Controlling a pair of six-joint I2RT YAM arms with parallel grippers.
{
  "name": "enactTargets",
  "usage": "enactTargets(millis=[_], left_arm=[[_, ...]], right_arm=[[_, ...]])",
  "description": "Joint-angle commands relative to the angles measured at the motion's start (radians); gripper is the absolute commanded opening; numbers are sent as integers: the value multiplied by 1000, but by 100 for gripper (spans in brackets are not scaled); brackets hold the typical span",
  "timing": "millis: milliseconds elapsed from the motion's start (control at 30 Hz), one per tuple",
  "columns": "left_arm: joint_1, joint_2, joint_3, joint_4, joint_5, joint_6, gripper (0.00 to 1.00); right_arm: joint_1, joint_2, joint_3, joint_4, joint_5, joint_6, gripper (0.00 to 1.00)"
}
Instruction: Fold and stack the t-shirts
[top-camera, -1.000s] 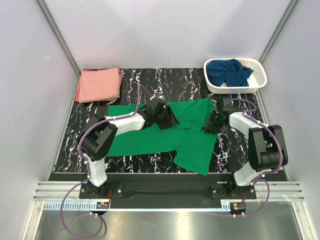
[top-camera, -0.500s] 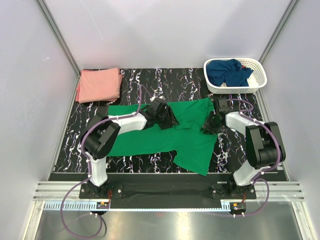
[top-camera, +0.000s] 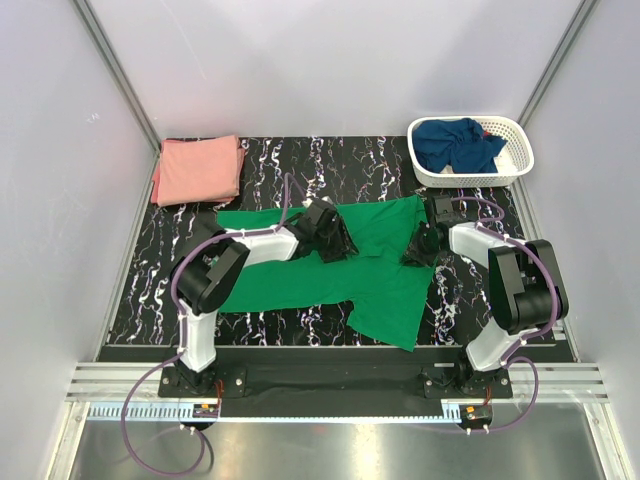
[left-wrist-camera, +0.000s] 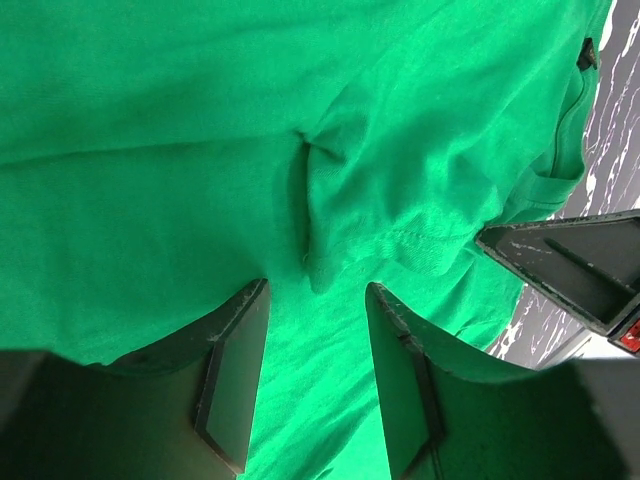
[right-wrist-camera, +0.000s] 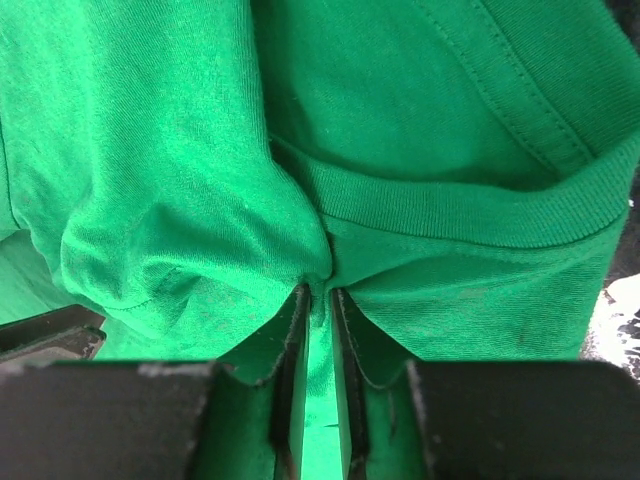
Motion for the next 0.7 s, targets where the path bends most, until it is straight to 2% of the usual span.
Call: enactTargets(millis=[0, 100, 200, 667], left_arm=[[-6, 26, 51, 30, -16, 2, 48], [-6, 30, 62, 31, -15, 10, 47], [-6, 35, 82, -6, -22, 20, 46], [-6, 57, 119, -30, -5, 33, 36]], right_arm=[[13, 14, 28, 21, 33, -9, 20], [14, 21, 35, 14, 25, -12, 21], [14, 21, 44, 2, 24, -16, 29], [14, -9, 81, -42, 8, -19, 33]])
